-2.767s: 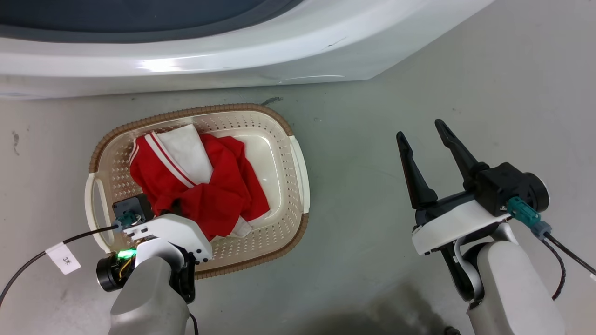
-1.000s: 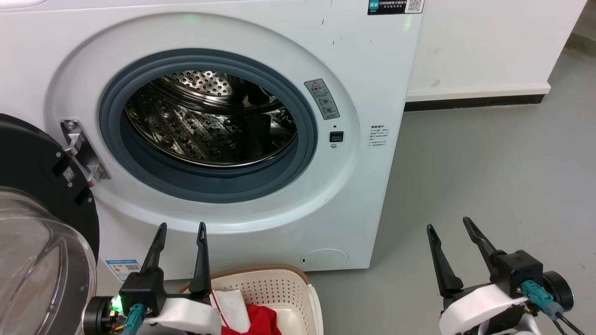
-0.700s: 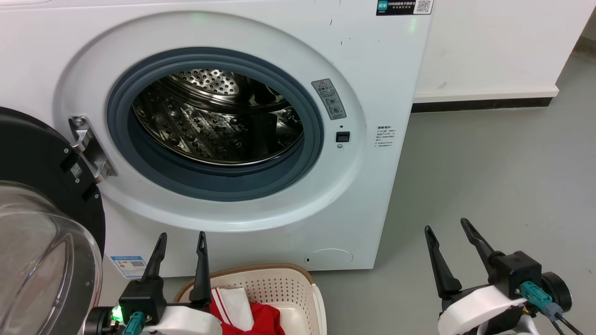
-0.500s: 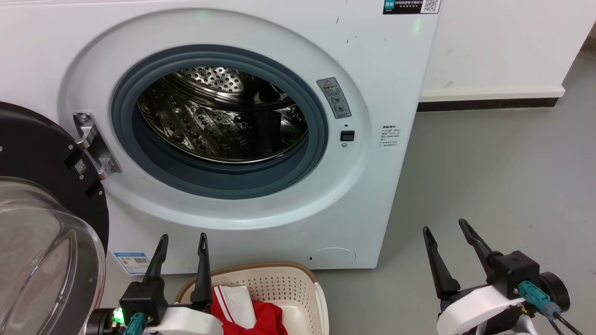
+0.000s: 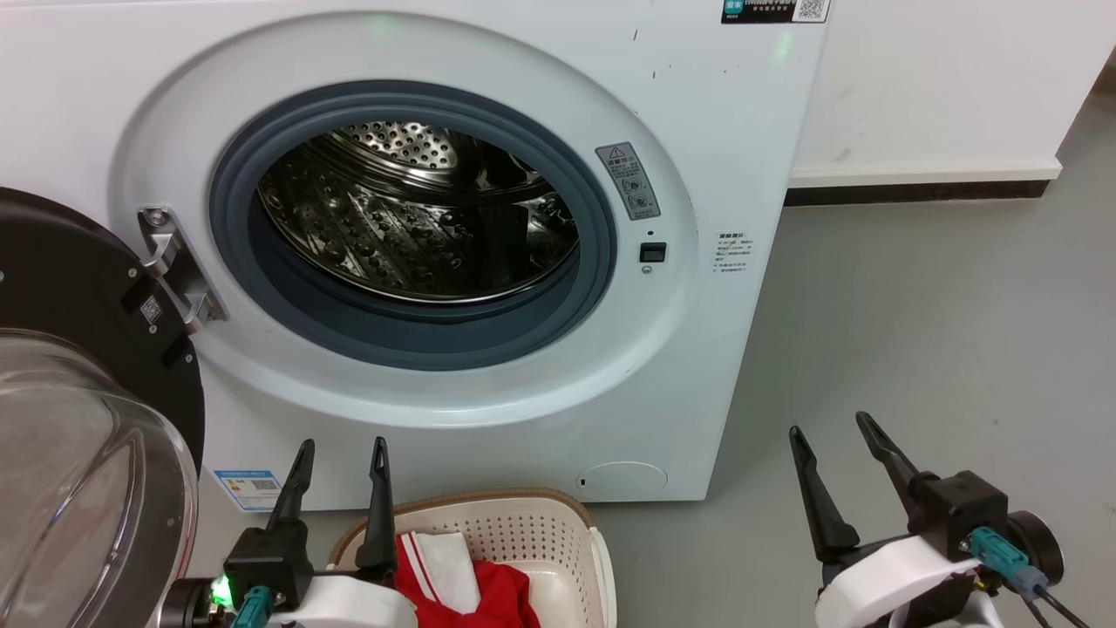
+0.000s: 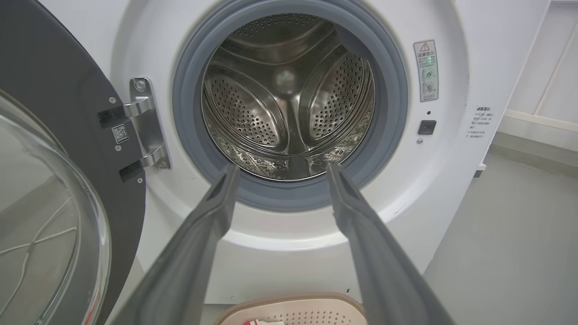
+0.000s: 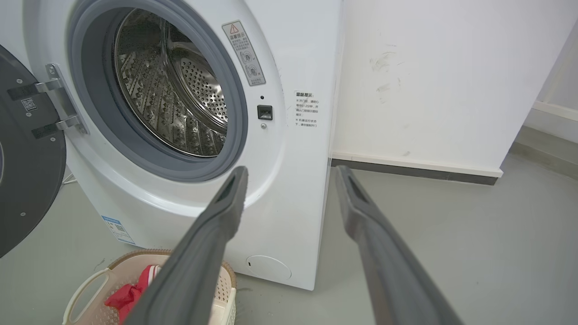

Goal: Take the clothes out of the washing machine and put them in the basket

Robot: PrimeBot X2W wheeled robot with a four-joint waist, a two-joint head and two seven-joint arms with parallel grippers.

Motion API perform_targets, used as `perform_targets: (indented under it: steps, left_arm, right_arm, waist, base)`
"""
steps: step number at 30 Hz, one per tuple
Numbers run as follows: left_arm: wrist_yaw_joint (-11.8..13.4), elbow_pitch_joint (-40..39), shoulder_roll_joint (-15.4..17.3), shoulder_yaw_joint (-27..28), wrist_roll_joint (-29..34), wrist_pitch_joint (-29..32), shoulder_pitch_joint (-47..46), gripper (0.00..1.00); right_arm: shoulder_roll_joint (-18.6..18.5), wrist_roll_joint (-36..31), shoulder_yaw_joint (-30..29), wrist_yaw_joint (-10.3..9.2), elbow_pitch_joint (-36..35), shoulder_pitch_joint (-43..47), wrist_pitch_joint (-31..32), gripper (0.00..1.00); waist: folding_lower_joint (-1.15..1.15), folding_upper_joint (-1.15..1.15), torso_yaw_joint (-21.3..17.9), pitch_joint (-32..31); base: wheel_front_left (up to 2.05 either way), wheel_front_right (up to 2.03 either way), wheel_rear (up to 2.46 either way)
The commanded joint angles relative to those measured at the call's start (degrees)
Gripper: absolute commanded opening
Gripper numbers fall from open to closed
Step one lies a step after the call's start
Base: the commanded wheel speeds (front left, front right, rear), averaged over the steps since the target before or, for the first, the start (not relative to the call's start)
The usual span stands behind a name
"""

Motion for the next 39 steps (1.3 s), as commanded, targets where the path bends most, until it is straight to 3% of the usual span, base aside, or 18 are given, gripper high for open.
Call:
perform_targets:
  steps: [1, 24, 39]
  left_arm:
    - [0.0, -0.1, 0.0, 0.0, -0.2, 0.0, 0.0, 0.00]
    - [-2.8, 3.3, -0.3, 3.0, -24.1, 5.5, -2.7, 0.00]
    - [-4.3, 4.6, -0.3, 4.5, -36.6, 8.2, -4.1, 0.00]
  right_arm:
    - [0.0, 0.1, 0.0, 0.00, 0.0, 0.0, 0.0, 0.00]
    - [-1.4, 26.5, -1.4, -0.01, 3.1, -1.9, 1.7, 0.00]
    - [-1.9, 39.9, -2.6, -0.01, 4.5, -3.0, 2.9, 0.00]
  waist:
    - [0.00, 0.00, 0.0, 0.0]
    - [0.00, 0.00, 0.4, 0.4]
    - [0.00, 0.00, 0.7, 0.6]
  base:
    - [0.00, 0.00, 0.00]
    - [0.00, 0.00, 0.00]
    - [0.00, 0.00, 0.00]
